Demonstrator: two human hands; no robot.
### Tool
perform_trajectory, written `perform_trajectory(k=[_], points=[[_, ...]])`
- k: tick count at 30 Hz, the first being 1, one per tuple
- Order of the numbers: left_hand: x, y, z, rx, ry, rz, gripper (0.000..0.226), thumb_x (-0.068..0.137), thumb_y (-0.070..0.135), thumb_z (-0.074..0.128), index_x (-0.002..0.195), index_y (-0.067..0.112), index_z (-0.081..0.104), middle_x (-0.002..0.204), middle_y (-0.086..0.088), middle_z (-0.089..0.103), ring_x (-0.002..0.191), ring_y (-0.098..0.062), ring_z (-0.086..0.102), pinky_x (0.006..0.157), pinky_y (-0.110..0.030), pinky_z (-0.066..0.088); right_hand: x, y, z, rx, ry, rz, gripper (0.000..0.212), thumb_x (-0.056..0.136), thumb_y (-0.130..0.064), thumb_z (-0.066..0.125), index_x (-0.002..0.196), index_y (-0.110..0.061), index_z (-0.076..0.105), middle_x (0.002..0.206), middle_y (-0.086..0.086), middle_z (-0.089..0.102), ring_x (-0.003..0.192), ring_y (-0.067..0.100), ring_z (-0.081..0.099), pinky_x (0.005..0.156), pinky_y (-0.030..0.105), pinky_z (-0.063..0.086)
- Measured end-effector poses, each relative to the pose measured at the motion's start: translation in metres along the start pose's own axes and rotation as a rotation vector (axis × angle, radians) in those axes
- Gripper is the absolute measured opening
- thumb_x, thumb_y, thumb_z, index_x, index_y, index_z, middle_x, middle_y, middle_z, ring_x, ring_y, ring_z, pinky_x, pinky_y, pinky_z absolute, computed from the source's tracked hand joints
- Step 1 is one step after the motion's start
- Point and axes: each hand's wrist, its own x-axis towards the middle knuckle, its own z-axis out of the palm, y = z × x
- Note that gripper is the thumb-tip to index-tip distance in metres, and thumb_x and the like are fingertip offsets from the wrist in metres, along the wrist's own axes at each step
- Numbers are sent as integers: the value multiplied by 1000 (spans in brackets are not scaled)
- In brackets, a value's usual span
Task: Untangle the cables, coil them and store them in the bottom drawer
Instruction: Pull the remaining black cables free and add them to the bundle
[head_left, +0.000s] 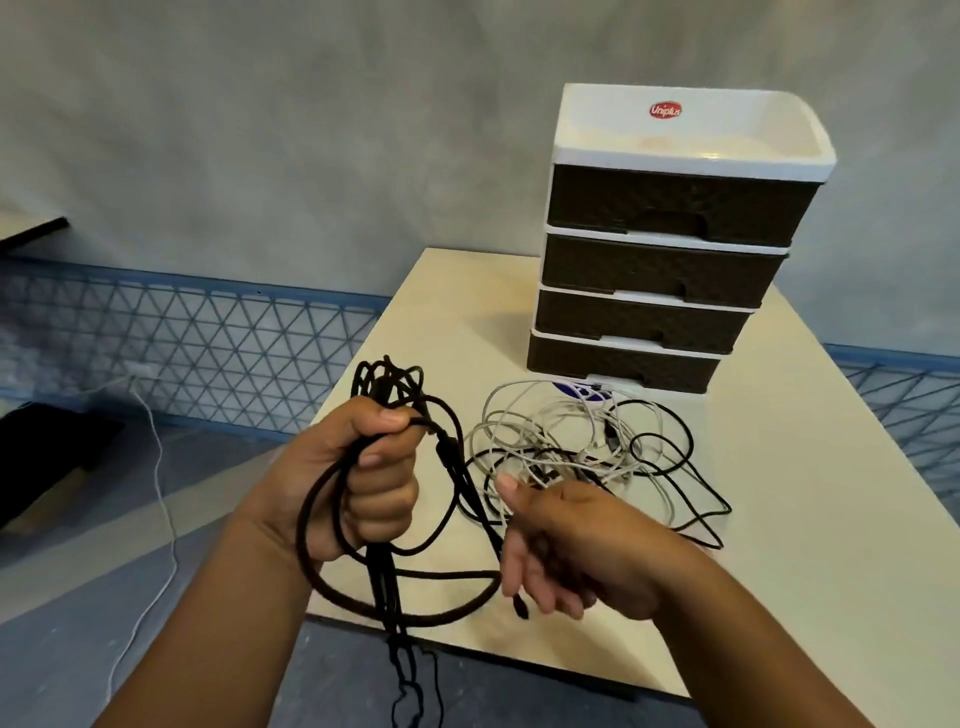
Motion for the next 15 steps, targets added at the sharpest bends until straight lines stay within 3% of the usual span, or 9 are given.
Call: perform_trajectory(k=[4, 8, 12, 15], points=[[8, -7, 4, 80, 26, -41, 29, 97, 23, 41, 68, 17, 42, 49, 6, 27, 42, -10, 20, 40, -23, 13, 8, 3, 16, 422, -36, 59, 77, 87, -73, 38, 81, -5, 73, 49, 2, 53, 32, 8, 33, 38, 19, 15], [14, -23, 29, 318, 191, -90, 31, 79, 33, 69, 57, 19, 52, 43, 10, 29, 38, -9, 17, 40, -17, 13, 3, -10, 20, 710, 75, 43, 54, 84, -61, 57, 59, -15, 68, 56, -4, 36, 35, 4, 25, 36, 14, 14], [19, -30, 49, 371, 278, -62, 37, 81, 41, 66, 57, 18, 50, 40, 10, 33, 35, -6, 19, 40, -13, 17, -16, -16, 10, 805, 240, -64, 29, 88, -31, 62, 64, -15, 58, 58, -1, 37, 40, 8, 32, 36, 16, 23], [21, -29, 58, 338, 377, 17, 43, 91, 50, 50, 64, 17, 51, 42, 9, 21, 38, -7, 11, 42, -13, 13, -42, -26, -12, 860, 334, -194, 30, 96, -24, 49, 69, -13, 54, 66, 4, 52, 54, 15, 51, 47, 22, 45]])
